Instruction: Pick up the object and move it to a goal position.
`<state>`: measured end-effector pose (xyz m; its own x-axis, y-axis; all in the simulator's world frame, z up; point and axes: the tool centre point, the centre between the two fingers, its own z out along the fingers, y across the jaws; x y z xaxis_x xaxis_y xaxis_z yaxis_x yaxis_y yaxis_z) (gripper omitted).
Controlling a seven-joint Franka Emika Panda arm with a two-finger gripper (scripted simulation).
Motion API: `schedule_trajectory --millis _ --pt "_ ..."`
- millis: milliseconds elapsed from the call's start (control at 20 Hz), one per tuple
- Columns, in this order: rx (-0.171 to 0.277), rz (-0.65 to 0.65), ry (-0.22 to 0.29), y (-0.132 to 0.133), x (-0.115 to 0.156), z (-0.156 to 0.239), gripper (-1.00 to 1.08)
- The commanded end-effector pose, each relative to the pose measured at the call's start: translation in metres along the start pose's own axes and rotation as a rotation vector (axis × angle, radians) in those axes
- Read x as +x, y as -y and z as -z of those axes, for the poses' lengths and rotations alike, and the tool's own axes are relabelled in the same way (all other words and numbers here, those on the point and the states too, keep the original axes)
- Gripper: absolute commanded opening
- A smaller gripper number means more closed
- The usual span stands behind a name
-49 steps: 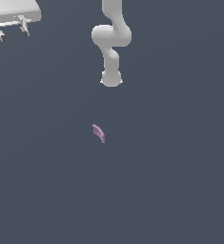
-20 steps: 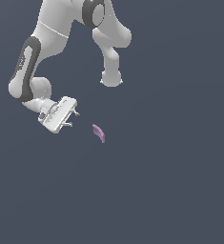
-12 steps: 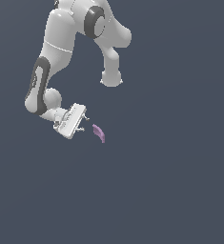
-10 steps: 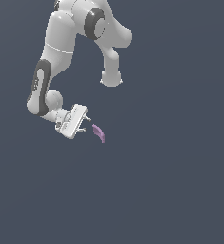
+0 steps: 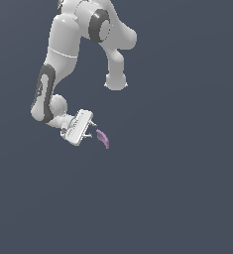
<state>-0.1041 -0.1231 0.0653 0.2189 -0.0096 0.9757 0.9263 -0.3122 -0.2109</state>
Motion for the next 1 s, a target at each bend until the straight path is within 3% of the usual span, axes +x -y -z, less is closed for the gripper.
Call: schedule_trajectory --millis 0,700,750,950 --pt "0.003 0.001 -0.001 0.001 0.0 -0.003 0.28" --pt "0.003 0.001 -0.001 0.002 0.0 -0.032 0.28" --pt "0.003 0.001 -0.001 0.002 0.0 -0.032 -1.0" --pt "0.003 0.001 -0.001 0.002 0.0 -0.032 -1.0"
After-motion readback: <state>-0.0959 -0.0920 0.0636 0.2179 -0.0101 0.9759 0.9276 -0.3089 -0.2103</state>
